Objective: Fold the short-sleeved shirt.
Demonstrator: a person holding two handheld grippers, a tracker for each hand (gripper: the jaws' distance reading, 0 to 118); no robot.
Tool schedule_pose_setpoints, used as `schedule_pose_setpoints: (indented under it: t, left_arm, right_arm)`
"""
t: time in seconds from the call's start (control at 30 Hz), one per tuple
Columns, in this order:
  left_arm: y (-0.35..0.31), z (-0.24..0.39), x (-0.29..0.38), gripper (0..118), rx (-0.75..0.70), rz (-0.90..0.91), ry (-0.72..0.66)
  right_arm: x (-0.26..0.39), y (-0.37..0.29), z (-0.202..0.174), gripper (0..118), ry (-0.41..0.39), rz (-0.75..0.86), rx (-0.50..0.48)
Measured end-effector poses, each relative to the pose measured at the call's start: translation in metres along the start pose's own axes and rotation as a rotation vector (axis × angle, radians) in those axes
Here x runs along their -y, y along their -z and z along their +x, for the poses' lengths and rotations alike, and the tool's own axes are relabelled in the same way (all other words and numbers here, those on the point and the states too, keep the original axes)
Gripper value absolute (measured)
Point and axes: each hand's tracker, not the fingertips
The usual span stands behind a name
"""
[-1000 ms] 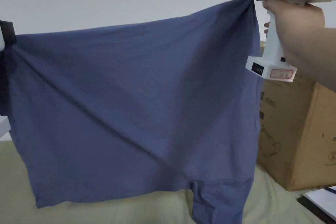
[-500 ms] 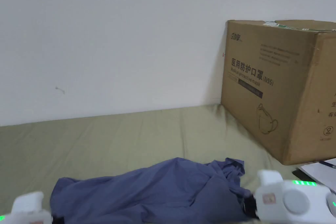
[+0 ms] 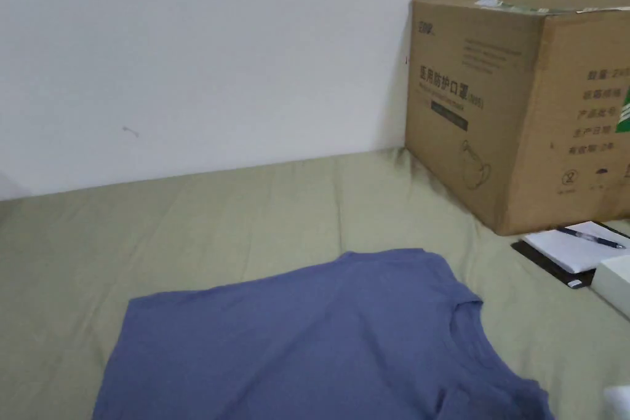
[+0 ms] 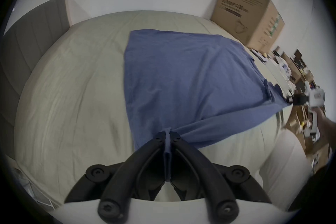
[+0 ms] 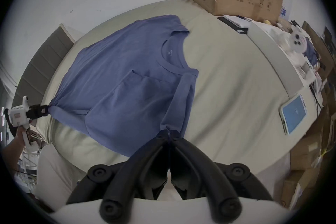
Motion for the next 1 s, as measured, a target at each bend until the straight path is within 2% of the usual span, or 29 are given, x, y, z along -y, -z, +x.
schedule_pose_setpoints:
  t: [0.2,0.3,0.33,0.37,0.4,0.43,0.47,0.5,0.53,0.57,0.63,0.7,0.8,0.83,0.87,0.9,0.93,0.97,1.0]
  left_arm:
    - [-0.006,0.024,0.029,2,-0.011,-0.054,0.086]
    - [-0.004,0.027,0.034,3,-0.028,-0.074,0.085]
    - [-0.001,0.023,0.035,10,-0.044,-0.070,0.085]
    - [0.000,0.021,0.036,40,-0.048,-0.065,0.081]
    - [0.000,0.019,0.037,72,-0.056,-0.063,0.080]
    - [0.001,0.018,0.039,72,-0.078,-0.061,0.077]
    - [-0.004,0.021,0.043,82,-0.091,-0.053,0.081]
    - [-0.008,0.019,0.047,100,-0.104,-0.034,0.088]
    - [-0.014,0.015,0.048,115,-0.116,-0.001,0.091]
    - [-0.021,0.013,0.049,118,-0.113,0.036,0.080]
    - [-0.045,0.017,0.044,117,-0.095,0.079,0.026]
    - [-0.071,0.015,0.041,118,-0.067,0.175,-0.049]
    - [-0.119,0.029,0.038,117,-0.059,0.360,-0.155]
    - [-0.129,0.031,0.040,114,-0.035,0.404,-0.176]
    - [-0.141,0.042,0.041,101,-0.008,0.435,-0.185]
    - [-0.149,0.050,0.047,78,-0.012,0.497,-0.182]
    - [-0.153,0.058,0.054,48,-0.050,0.553,-0.175]
    - [-0.155,0.064,0.060,4,-0.095,0.571,-0.161]
    - [-0.150,0.064,0.061,0,-0.130,0.572,-0.153]
  right_arm:
    - [0.015,0.004,0.008,0,0.008,-0.079,0.070]
    - [0.021,0.014,0.009,1,0.025,-0.106,0.067]
    - [0.022,0.015,0.010,2,0.035,-0.096,0.051]
    - [0.023,0.017,0.010,17,0.035,-0.091,0.057]
    - [0.023,0.018,0.011,39,0.037,-0.085,0.061]
    - [0.025,0.018,0.012,39,0.041,-0.084,0.058]
    - [0.026,0.016,0.012,49,0.041,-0.078,0.060]
    - [0.027,0.013,0.012,69,0.039,-0.067,0.060]
    - [0.028,0.009,0.012,103,0.041,-0.058,0.057]
    - [0.029,0.006,0.013,117,0.041,-0.044,0.051]
    - [0.028,-0.014,0.010,110,0.028,0.086,0.044]
    - [0.025,-0.029,0.000,111,0.022,0.153,0.062]
    - [0.021,-0.061,-0.023,109,0.026,0.316,0.001]
    - [0.022,-0.076,-0.036,102,0.023,0.376,-0.030]
    - [0.024,-0.086,-0.045,84,0.016,0.449,-0.079]
    - [0.028,-0.098,-0.056,59,-0.004,0.543,-0.124]
    - [0.032,-0.107,-0.068,28,-0.034,0.618,-0.137]
    - [0.034,-0.114,-0.081,0,-0.072,0.658,-0.131]
    - [0.036,-0.118,-0.092,0,-0.107,0.686,-0.106]
